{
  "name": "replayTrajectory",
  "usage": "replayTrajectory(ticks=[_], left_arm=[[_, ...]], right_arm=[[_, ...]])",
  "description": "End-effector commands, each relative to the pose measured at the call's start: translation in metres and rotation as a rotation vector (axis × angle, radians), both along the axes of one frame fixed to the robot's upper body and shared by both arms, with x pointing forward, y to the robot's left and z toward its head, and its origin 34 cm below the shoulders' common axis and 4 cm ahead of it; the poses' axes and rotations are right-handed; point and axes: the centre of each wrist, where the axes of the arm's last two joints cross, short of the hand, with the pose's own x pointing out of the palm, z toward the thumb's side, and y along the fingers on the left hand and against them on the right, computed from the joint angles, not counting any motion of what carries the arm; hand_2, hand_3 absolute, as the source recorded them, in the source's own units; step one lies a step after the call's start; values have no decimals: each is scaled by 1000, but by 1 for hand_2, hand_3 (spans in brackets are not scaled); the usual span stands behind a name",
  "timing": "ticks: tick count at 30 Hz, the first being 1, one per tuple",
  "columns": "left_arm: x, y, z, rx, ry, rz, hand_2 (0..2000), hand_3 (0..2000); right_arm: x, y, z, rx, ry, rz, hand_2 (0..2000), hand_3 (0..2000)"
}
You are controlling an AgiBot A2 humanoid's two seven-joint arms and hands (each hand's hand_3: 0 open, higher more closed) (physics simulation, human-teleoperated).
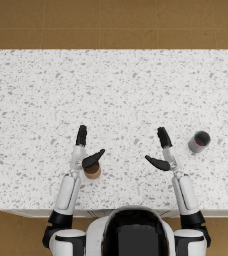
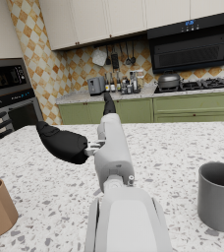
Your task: Pick up two cups and pour the berry on the right into the cup on the left
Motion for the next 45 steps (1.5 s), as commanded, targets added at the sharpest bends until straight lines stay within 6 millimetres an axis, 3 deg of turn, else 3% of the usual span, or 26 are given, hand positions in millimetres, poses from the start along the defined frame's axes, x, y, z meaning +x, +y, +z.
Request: replayTrajectory(ticks=[1, 16, 19, 23, 28, 33, 41, 45], left_arm=[[0, 0, 0, 0, 0, 0, 0, 0], [-1, -3, -5, 5, -15, -34, 0, 0], [-11, 17, 0, 1, -92, 1, 0, 0], [-26, 34, -10, 72, -91, 58, 0, 0], [-36, 34, -13, 218, -117, 92, 0, 0], [-50, 42, -31, 294, -51, 123, 0, 0], [-76, 41, -63, 326, 91, 90, 0, 0], [-89, 37, -74, 332, 145, 59, 0, 0]], right_arm=[[0, 0, 0, 0, 0, 0, 0, 0], [3, 4, -5, 19, 1, -20, 0, 0], [6, -14, 8, 77, -80, -144, 0, 0], [2, -52, 3, 50, -96, -334, 0, 0], [-2, -71, 7, -72, -155, -467, 0, 0], [-8, -103, -2, -138, -127, -624, 0, 0], [-23, -124, -21, -135, -55, -728, 0, 0], [-25, -131, -40, -129, 20, -755, 0, 0]])
